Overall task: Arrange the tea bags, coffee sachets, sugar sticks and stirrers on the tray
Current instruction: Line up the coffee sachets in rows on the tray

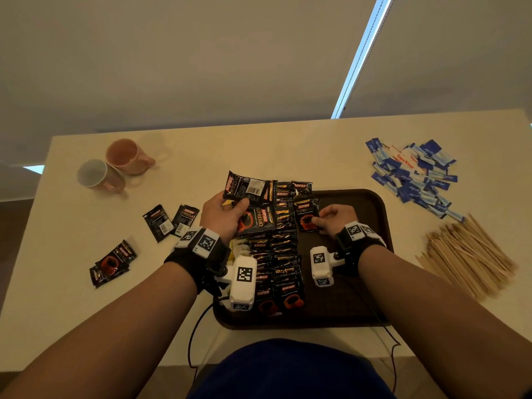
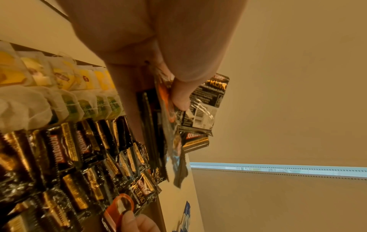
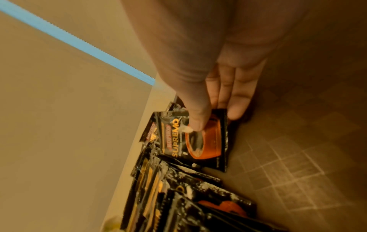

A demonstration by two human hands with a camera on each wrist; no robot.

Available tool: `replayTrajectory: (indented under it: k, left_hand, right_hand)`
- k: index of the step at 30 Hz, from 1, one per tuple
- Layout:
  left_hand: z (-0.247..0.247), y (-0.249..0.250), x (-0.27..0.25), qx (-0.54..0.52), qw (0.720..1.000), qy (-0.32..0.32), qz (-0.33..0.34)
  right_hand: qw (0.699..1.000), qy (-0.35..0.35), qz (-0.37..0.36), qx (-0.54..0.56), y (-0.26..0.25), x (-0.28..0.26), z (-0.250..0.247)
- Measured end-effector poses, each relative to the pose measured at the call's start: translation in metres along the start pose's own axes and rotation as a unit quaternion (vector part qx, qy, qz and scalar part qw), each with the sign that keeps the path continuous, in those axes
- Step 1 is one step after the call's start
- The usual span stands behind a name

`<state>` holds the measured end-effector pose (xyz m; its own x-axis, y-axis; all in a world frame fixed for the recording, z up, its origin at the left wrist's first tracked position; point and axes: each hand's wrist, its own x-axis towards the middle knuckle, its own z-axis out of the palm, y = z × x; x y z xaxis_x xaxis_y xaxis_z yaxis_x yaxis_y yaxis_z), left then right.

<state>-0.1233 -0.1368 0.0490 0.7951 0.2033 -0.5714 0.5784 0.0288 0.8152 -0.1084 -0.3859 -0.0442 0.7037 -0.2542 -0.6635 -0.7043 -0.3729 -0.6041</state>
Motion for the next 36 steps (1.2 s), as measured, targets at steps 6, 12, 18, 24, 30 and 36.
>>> replayTrajectory:
  k: [6,12,18,24,30,36]
  left_hand:
    - [0.001,0.0,0.0,-0.002,1.0,-0.002,-0.007]
    - [-0.001,-0.002,0.001,0.002,1.0,0.002,-0.006]
    - [-0.006,-0.002,0.001,0.009,1.0,0.006,0.002]
    - [-0.01,-0.005,0.003,0.018,1.0,0.009,0.003]
    - [-0.007,-0.006,-0.001,0.035,0.999,-0.006,0.013]
    - [-0.003,-0.006,-0.008,0.068,0.996,-0.043,0.025]
  right_hand:
    - [0.988,0.039,-0.06,-0.14,-0.003,0.0,-0.001]
    - [0.979,0.041,-0.068,-0.185,-0.009,0.0,-0.001]
    - [0.979,0.033,-0.087,-0.181,-0.016,0.001,0.001]
    - [0.98,0.027,-0.07,-0.182,-0.015,0.003,-0.003]
    - [0.962,0.098,-0.154,-0.201,-0.032,-0.013,-0.009]
    - [0.895,0.036,-0.418,-0.154,-0.09,-0.059,0.005]
